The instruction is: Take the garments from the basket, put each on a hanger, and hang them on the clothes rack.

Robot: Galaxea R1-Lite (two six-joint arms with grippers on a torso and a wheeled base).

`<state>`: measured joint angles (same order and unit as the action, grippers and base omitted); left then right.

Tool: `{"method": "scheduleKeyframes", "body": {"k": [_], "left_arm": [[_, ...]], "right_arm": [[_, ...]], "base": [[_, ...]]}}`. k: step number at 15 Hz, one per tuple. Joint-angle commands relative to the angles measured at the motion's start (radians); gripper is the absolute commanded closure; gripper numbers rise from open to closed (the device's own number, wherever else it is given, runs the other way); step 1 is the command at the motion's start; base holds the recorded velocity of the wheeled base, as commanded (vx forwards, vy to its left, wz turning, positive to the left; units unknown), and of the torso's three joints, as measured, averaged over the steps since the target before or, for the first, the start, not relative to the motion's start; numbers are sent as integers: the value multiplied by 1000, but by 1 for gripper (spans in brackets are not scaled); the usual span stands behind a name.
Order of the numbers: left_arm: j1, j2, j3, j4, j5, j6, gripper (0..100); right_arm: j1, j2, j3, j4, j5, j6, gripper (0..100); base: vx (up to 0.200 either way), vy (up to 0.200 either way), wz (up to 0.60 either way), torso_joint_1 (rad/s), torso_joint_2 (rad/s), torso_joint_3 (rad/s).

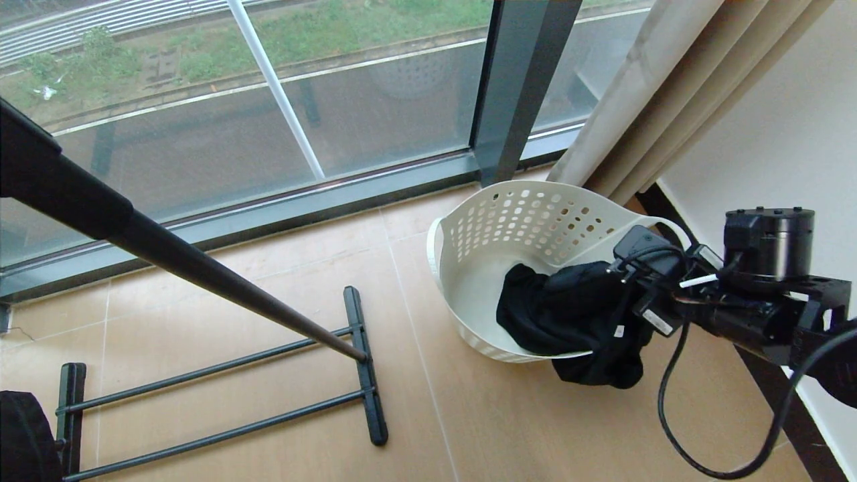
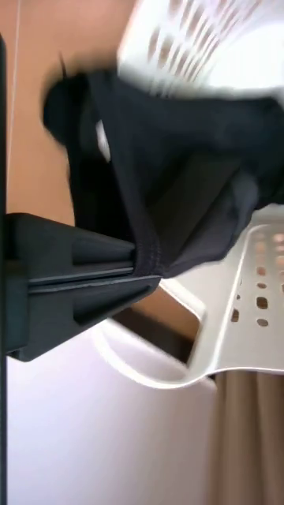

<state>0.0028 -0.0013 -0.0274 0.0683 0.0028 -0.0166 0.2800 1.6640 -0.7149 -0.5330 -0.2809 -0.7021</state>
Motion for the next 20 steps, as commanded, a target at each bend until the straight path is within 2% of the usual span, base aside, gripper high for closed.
{"method": "scheduleKeyframes", "body": {"k": [1,3,5,7,20], "left_arm": [[0,1,0,1,0,0,0],[0,1,0,1,0,0,0],[-1,1,-2,1,0,0,0],[-4,1,0,1,0,0,0],[-4,1,0,1,0,0,0]], "right_arm": [[64,-164,130,-10,14,133,100],[74,-216,210,-65,15,211,100],[74,-227,275,-162,15,224,100],[74,-216,284,-217,11,222,100],[74,-170,285,-225,5,222,100]], "base": [[0,0,0,0,0,0],[0,0,0,0,0,0],[0,0,0,2,0,117],[0,0,0,2,0,171],[0,0,0,2,3,199]]}}
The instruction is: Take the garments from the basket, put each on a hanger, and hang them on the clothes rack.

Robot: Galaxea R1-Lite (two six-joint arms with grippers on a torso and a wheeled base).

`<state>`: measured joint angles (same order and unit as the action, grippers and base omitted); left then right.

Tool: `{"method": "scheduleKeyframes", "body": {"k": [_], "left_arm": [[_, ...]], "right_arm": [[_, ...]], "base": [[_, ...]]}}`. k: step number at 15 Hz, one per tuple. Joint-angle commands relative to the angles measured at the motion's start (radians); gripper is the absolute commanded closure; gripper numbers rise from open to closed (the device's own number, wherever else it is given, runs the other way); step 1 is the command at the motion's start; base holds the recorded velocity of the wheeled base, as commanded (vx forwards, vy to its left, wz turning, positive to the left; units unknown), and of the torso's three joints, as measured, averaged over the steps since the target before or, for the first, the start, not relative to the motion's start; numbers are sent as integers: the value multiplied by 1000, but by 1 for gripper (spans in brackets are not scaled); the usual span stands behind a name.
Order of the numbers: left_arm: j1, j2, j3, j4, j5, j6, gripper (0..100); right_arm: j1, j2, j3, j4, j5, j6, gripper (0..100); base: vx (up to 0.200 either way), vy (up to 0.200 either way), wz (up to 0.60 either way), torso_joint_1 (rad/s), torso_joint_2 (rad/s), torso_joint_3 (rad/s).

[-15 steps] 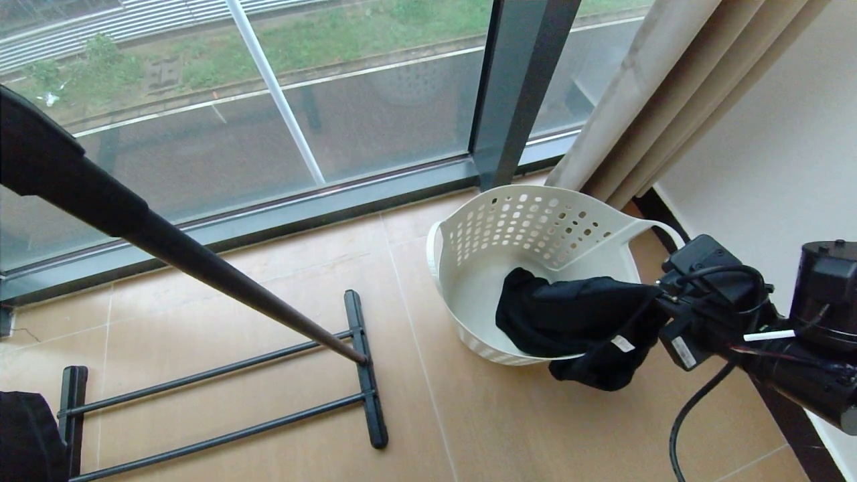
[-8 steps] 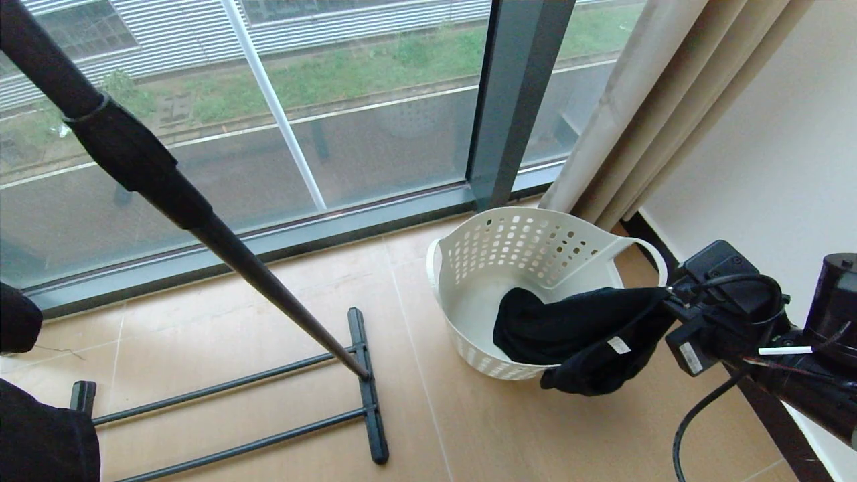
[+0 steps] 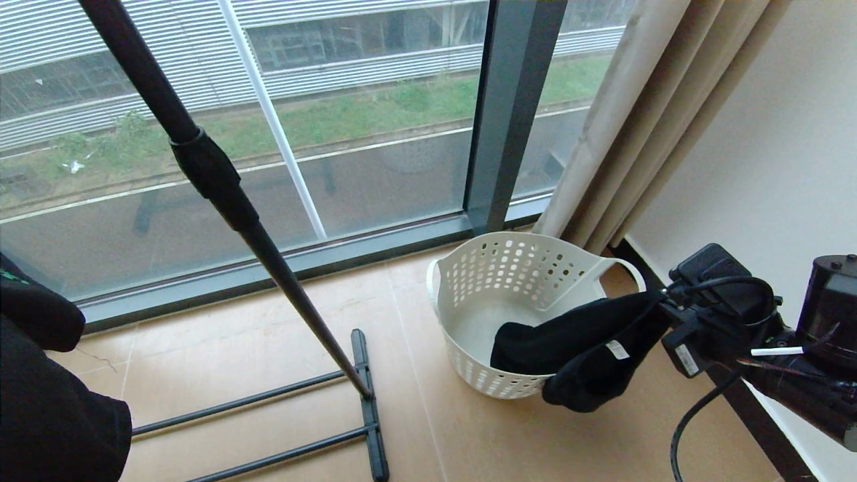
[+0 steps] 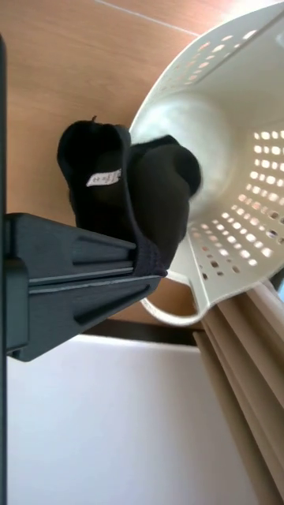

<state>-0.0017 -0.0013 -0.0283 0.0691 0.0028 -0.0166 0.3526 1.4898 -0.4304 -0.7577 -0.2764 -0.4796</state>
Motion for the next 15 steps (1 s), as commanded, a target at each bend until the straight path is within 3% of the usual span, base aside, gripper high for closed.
{"method": "scheduleKeyframes", "body": {"k": [1,11,15], "left_arm": [[0,1,1,0,0,0,0],[0,1,1,0,0,0,0],[0,1,-1,0,0,0,0]], "right_arm": [[0,4,2,0,0,-1,100],[-3,4,2,1,3,-2,100],[-3,3,1,1,3,-2,100]], "base": [[0,0,0,2,2,198],[0,0,0,0,-2,197],[0,0,0,69,-325,-47]]}}
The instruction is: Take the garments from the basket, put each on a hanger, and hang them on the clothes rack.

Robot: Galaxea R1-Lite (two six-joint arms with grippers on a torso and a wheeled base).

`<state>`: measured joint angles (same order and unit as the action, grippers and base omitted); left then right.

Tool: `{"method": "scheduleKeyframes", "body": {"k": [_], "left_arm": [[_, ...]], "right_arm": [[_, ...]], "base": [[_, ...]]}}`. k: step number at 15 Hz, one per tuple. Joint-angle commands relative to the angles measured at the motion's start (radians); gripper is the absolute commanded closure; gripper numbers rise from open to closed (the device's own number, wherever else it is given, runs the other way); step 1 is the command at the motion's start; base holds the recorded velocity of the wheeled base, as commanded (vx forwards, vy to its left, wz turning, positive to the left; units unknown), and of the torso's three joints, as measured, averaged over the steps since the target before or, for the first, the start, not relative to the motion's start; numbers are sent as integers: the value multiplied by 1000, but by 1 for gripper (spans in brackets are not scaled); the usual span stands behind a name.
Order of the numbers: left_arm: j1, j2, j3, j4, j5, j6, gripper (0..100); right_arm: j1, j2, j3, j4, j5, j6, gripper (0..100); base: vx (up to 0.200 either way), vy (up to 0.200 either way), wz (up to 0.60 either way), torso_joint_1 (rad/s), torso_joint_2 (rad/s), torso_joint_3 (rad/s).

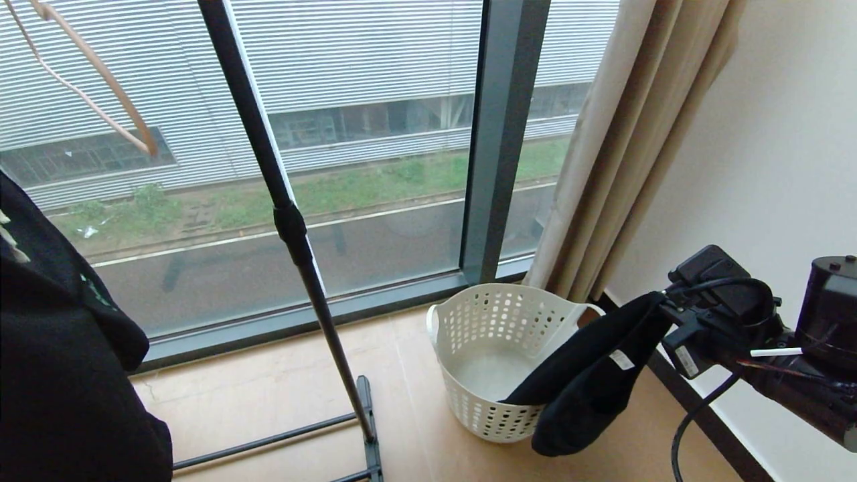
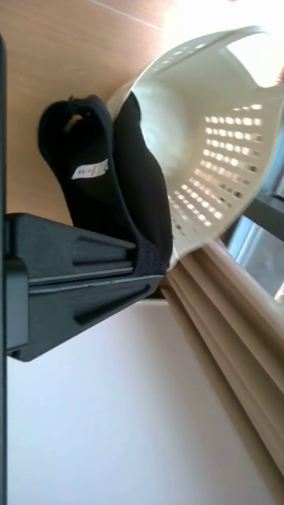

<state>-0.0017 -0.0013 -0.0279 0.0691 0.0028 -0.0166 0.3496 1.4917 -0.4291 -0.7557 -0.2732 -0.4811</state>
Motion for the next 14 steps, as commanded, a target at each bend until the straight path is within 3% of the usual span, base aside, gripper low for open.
{"method": "scheduleKeyframes", "body": {"k": [1,10,14], "left_arm": [[0,1,-1,0,0,0,0],[0,1,0,0,0,0,0],[0,1,0,0,0,0,0]], "right_arm": [[0,2,1,-1,0,-1,100],[0,4,7,-1,0,-1,100],[0,2,9,-2,0,-1,100]], "base": [[0,0,0,105,-437,-134],[0,0,0,154,-468,-122],[0,0,0,196,-503,-256]]}}
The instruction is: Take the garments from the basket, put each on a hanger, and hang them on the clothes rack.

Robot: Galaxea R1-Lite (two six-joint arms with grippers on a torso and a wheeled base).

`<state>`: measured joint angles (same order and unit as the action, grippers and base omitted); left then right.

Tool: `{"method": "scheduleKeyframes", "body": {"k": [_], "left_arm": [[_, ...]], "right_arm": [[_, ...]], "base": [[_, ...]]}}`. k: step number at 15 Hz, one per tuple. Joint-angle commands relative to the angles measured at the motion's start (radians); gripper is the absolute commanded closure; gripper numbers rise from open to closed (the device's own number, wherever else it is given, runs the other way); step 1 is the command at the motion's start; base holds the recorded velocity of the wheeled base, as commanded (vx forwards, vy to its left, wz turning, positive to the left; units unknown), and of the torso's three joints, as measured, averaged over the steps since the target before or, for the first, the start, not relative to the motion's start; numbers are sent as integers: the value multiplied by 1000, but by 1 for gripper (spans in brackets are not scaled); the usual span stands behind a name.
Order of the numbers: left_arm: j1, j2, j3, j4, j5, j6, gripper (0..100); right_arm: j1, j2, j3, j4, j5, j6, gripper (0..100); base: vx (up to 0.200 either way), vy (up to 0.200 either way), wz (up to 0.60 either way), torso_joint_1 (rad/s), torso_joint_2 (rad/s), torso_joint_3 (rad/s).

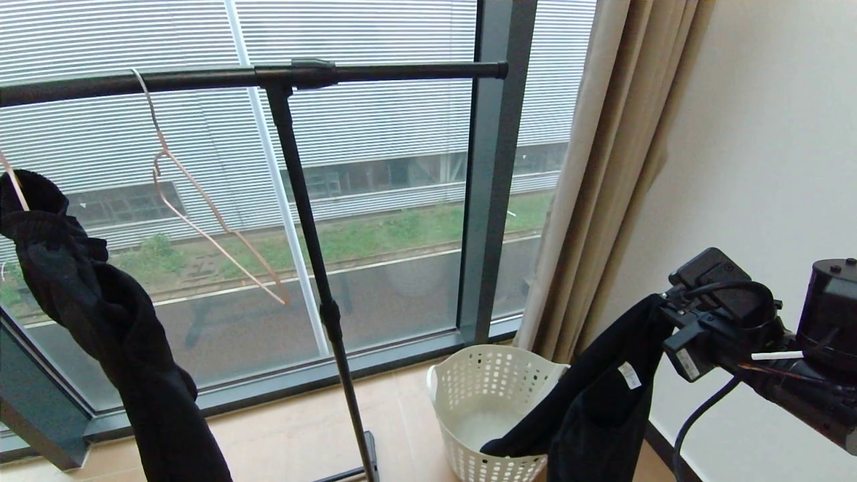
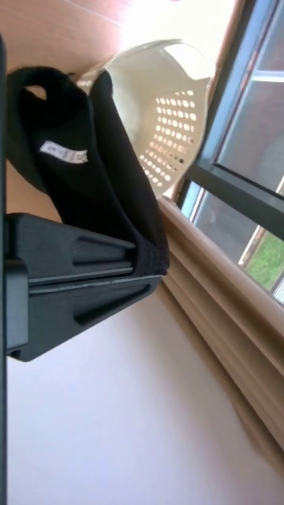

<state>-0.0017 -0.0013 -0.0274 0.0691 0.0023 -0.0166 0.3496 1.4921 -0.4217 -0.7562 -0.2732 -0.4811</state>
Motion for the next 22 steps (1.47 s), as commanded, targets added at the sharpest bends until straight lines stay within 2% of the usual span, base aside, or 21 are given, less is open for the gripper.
{"method": "scheduleKeyframes", "body": {"k": [1,12,22], "left_arm": [[0,1,0,0,1,0,0],[0,1,0,0,1,0,0],[0,1,0,0,2,-2,0]], "right_arm": [[0,2,1,0,0,-1,100],[0,-1,8,-2,0,-1,100],[0,-1,20,-2,-3,-14,100]], "base": [[0,0,0,207,-500,-295],[0,0,0,246,-561,-316],[0,0,0,177,-380,-209]]}}
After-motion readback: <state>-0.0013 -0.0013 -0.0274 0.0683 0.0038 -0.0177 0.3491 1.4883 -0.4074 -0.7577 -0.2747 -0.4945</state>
